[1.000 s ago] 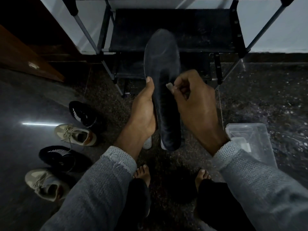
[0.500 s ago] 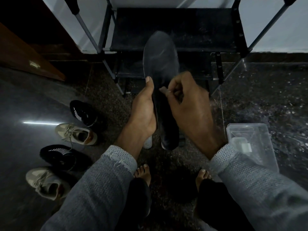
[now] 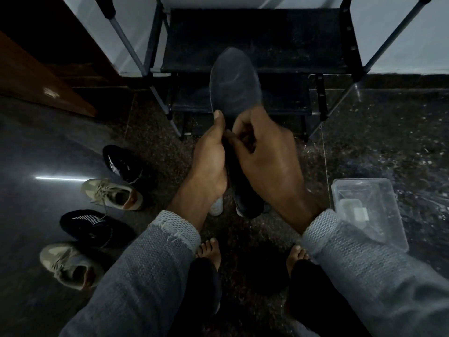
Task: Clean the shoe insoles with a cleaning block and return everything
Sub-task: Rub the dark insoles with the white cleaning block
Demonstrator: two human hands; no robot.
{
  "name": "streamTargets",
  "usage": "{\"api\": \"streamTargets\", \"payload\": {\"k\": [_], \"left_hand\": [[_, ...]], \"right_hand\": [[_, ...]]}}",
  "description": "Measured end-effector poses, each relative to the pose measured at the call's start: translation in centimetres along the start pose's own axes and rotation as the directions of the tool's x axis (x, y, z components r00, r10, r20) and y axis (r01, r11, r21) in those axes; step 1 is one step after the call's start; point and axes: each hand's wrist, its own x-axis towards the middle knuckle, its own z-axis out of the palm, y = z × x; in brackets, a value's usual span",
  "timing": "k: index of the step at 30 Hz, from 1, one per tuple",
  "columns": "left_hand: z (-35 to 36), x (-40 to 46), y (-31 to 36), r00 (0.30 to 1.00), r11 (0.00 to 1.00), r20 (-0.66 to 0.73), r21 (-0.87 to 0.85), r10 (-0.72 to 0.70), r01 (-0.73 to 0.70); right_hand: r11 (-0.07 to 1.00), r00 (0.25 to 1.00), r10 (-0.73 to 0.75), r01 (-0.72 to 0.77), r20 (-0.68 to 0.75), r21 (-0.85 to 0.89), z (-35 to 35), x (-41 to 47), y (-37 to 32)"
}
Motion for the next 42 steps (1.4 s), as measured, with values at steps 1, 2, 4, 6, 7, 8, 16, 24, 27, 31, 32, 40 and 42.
{"api": "streamTargets", "payload": {"k": [1, 2, 4, 6, 7, 8, 16, 24, 27, 31, 32, 40, 42], "left_hand": [[0.0, 0.0, 0.0, 1.000, 1.000, 0.005, 0.004, 0.009, -0.009], [0.0, -0.1, 0.0, 1.000, 1.000, 0.020, -0.001, 0.007, -0.007], [0.2, -0.1, -0.1, 0.998, 1.000, 0.059, -0.016, -0.015, 0.016], [0.4, -0.2, -0.3, 0.996, 0.999, 0.085, -0.024, -0.025, 0.028], [0.4, -0.1, -0.4, 0.995, 0.999, 0.093, -0.023, -0.024, 0.026], [0.4, -0.1, -0.5, 0.995, 0.999, 0.102, -0.021, -0.022, 0.024], [0.0, -0.1, -0.1, 0.997, 1.000, 0.079, 0.002, -0.007, 0.007], [0.3, 0.0, -0.5, 0.991, 0.999, 0.124, 0.008, -0.042, 0.042], [0.1, 0.0, -0.3, 0.992, 0.999, 0.116, 0.003, -0.049, 0.049], [0.1, -0.1, 0.0, 0.996, 0.999, 0.081, 0.007, -0.034, 0.033], [0.1, -0.2, 0.0, 0.996, 0.999, 0.082, -0.001, -0.038, 0.039], [0.4, -0.3, 0.0, 0.994, 0.999, 0.093, -0.008, -0.048, 0.049], [0.2, -0.1, 0.2, 0.997, 0.999, 0.070, -0.022, -0.033, 0.034]], "right_hand": [[1.000, 1.000, -0.006, 0.006, 0.005, 0.003, 0.0, 0.1, 0.0], [1.000, 1.000, -0.004, 0.004, -0.005, 0.006, -0.1, 0.3, 0.1], [1.000, 0.999, 0.020, -0.020, -0.049, 0.004, -0.7, 1.0, 0.7], [0.999, 0.994, 0.049, -0.050, -0.096, -0.002, -1.3, 1.8, 1.5], [0.998, 0.992, 0.057, -0.058, -0.112, -0.003, -1.5, 2.0, 1.8], [0.998, 0.991, 0.059, -0.060, -0.119, -0.005, -1.6, 2.1, 1.9], [0.998, 0.998, -0.051, 0.051, 0.022, -0.024, -0.8, 0.9, 0.8], [0.997, 0.997, 0.015, -0.021, -0.080, -0.070, -1.9, 2.2, 2.1], [0.998, 0.999, -0.053, 0.054, 0.011, -0.044, -1.5, 1.6, 1.5], [0.985, 0.989, -0.132, 0.138, 0.066, -0.104, -1.2, 0.8, 1.0], [0.984, 0.991, -0.127, 0.131, 0.048, -0.119, -1.3, 0.8, 1.1], [0.989, 0.999, -0.043, 0.039, -0.025, -0.146, -2.1, 1.7, 1.8], [0.991, 0.995, -0.086, 0.092, 0.057, -0.095, -1.7, 1.1, 1.1]]}}
